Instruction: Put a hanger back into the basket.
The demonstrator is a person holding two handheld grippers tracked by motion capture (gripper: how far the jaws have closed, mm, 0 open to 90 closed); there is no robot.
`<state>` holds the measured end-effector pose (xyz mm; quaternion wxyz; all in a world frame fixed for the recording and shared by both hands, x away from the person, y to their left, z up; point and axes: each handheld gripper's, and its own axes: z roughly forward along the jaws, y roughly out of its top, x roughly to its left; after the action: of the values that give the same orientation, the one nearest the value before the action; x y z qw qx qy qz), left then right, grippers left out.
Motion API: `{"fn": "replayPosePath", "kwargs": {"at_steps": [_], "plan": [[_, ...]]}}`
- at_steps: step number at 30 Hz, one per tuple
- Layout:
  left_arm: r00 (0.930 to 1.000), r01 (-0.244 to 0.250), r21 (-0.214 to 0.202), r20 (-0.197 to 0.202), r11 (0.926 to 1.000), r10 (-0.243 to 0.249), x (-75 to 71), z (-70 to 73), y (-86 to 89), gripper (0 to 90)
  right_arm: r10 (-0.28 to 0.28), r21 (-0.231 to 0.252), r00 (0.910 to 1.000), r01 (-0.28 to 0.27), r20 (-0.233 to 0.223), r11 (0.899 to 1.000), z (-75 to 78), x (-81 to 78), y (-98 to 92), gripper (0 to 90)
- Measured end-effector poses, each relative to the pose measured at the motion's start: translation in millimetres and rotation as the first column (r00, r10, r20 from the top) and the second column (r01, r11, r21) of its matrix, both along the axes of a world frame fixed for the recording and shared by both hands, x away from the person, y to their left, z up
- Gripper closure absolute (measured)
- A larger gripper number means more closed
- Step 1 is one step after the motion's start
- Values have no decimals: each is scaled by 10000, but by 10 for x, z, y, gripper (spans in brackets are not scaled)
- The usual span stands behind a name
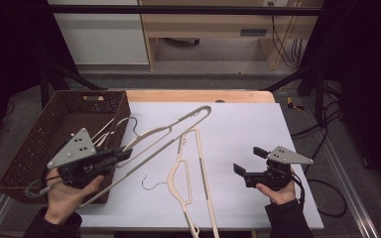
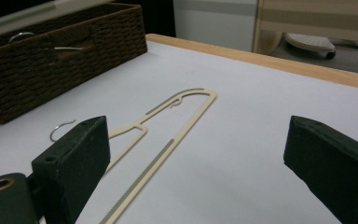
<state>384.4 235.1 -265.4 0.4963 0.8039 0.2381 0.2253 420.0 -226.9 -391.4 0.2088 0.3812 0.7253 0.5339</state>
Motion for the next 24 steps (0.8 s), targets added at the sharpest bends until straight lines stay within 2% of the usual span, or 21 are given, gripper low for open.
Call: {"fn": "replayPosePath", "kwargs": {"at_steps": [5, 7, 12, 18, 24], "plan": [[9997, -47, -32, 231, 10000, 48, 73, 147, 150, 866, -379, 160, 9992, 377, 114, 9992, 16, -13, -100, 68], [9990, -200, 129, 392, 9997, 194, 100, 200, 216, 866, -484, 209, 9988, 481, 103, 9986, 22, -18, -138, 69], [9955, -757, 162, 583, 9970, 746, 218, 275, 418, 866, -617, 255, 9981, 615, 85, 9978, 23, -19, -194, 69], [9888, -1403, 423, 582, 9892, 1378, 396, 229, 663, 866, -664, 304, 9977, 659, 137, 9974, 31, -23, -219, 67], [9796, -1979, 593, 483, 9784, 1952, 590, 101, 984, 865, -628, 246, 9980, 626, 78, 9977, 23, -19, -218, 65]]}}
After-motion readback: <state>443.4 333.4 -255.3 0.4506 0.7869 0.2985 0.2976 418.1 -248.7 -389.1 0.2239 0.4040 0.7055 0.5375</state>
